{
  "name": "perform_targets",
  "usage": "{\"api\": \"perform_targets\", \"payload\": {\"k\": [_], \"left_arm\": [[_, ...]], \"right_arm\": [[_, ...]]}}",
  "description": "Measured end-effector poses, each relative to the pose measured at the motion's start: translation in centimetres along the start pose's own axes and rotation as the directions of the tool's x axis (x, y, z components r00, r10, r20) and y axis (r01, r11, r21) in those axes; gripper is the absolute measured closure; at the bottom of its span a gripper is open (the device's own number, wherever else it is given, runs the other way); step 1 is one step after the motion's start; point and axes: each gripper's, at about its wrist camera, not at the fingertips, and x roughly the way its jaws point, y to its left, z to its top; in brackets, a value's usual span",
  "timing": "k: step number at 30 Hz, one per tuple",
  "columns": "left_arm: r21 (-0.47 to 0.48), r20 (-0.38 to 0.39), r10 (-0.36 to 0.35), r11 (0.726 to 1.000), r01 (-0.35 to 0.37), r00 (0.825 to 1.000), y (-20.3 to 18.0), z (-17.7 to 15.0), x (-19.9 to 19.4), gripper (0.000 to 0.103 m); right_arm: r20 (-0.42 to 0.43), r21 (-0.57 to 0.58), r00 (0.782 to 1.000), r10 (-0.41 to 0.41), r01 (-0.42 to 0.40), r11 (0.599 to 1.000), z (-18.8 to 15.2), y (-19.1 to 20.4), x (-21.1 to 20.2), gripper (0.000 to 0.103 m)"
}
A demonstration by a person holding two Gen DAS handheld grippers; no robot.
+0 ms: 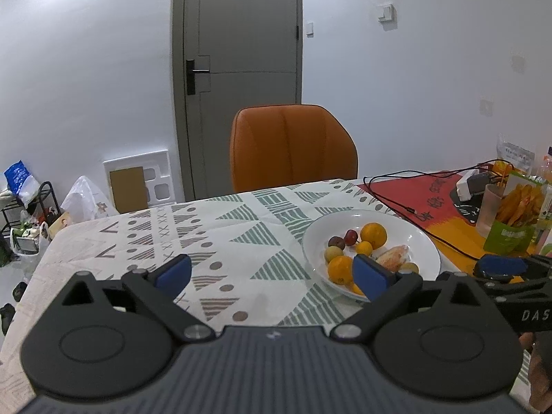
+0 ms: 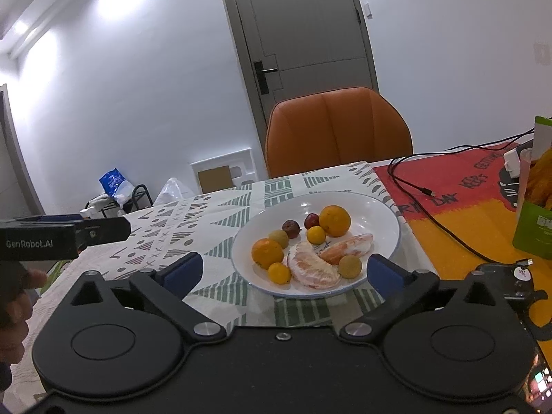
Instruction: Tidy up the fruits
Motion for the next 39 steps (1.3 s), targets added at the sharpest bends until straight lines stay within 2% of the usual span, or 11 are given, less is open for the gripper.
{"api": "perform_targets", "payload": {"k": [7, 9, 19, 33, 39], "left_arm": [[-0.028, 0.003, 0.008, 1.0, -0.007, 1.0, 1.1, -1.5, -2.5, 0.003], [-0.028, -0.004, 0.02, 0.999, -0.02, 1.0, 1.3, -1.9, -3.2, 0.0], [-0.034, 0.006, 0.045, 0.998, -0.045, 0.999, 2.2, -3.1, -6.8, 0.0], [-0.057, 0.04, 0.127, 0.991, -0.124, 0.991, 3.4, -4.7, -12.3, 0.0], [-0.072, 0.028, 0.143, 0.987, -0.141, 0.989, 3.9, -5.4, -14.1, 0.0]], "right_arm": [[-0.011, -0.016, 1.0, 0.008, -0.008, 1.0, -0.5, 1.1, -1.5, 0.0], [-0.011, -0.017, 1.0, 0.012, -0.012, 1.0, -0.7, 1.3, -1.9, 0.0], [-0.025, -0.044, 0.999, 0.041, -0.042, 0.998, -1.6, 2.9, -4.3, 0.0], [-0.011, -0.082, 0.996, 0.085, -0.085, 0.993, -2.5, 5.1, -7.6, 0.0], [-0.02, -0.111, 0.993, 0.117, -0.118, 0.987, -2.8, 6.1, -8.8, 0.0]]}}
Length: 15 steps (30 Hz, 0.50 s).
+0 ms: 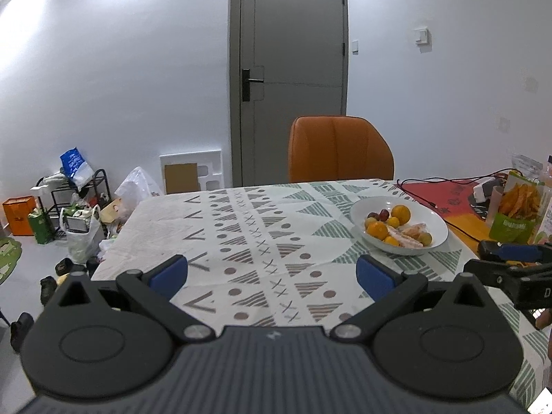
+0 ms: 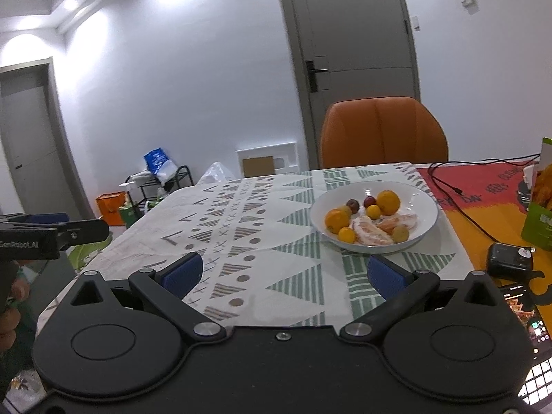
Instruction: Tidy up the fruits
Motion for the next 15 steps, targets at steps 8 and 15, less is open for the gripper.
{"api": "perform_targets", "payload": {"k": [8, 15], "left_arm": [[-0.019, -0.006, 0.021, 1.0, -0.021, 1.0, 1.2, -1.4, -2.0, 0.0], [-0.014, -0.012, 0.032, 0.999, -0.032, 0.999, 1.7, -2.4, -3.2, 0.0]], "right_arm": [[0.003, -0.013, 1.0, 0.021, -0.021, 1.0, -0.6, 1.1, -1.4, 0.0], [-0.009, -0.027, 1.0, 0.017, -0.017, 0.999, -1.3, 1.8, -2.1, 0.0]]}}
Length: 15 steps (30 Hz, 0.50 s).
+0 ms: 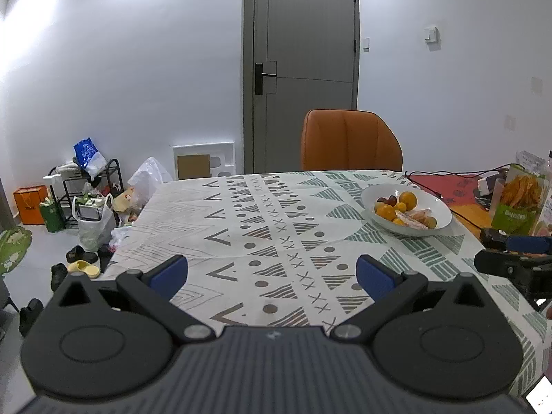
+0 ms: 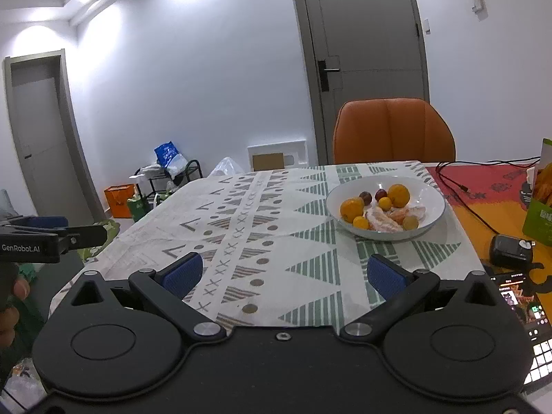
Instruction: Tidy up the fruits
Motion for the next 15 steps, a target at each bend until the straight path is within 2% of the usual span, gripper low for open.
{"api": "perform_targets", "payload": {"k": [4, 15], "left_arm": [[-0.011, 0.001, 0.005, 1.0, -0.005, 1.0, 0.5, -0.2, -0.3, 0.0], [-0.018, -0.008, 0.015, 1.0, -0.015, 1.0, 1.3, -0.8, -0.4, 0.0]], "right_arm": [[0.003, 0.024, 1.0, 0.021, -0.021, 0.999, 0.1, 0.0, -0.2, 0.0], [0.015, 0.005, 1.0, 0.02, -0.02, 1.0, -0.1, 0.6, -0.1, 0.0]]}}
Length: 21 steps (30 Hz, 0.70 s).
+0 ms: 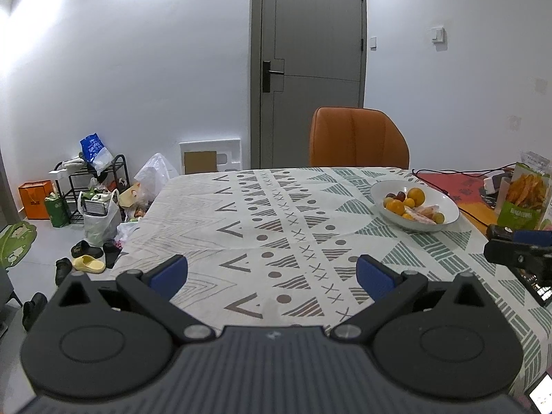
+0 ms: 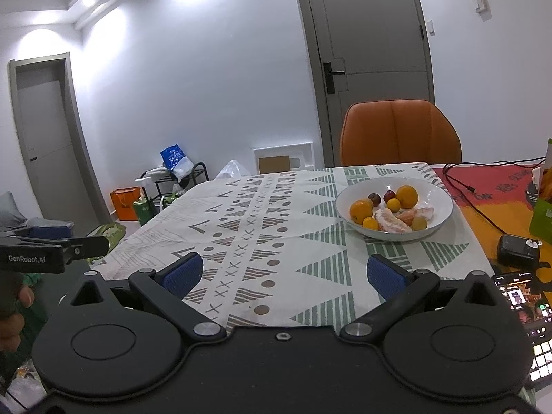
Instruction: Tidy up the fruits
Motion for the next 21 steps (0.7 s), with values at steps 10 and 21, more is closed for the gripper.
{"api": "perform_targets", "payload": {"k": [10, 21], "left_arm": [[0.001, 0.002, -0.002, 1.0, 0.002, 1.0, 0.02, -0.08, -0.1, 0.0], [-0.009, -0.001, -0.002, 1.0, 0.002, 1.0, -0.09, 0.02, -0.07, 0.0]], "right_arm": [[0.002, -0.004, 1.0, 0.001, -0.001, 1.0, -0.02, -0.07, 0.04, 0.0], [0.005, -0.005, 1.0, 0.001, -0.001, 1.0, -0.05, -0.04, -0.12, 0.0]]}}
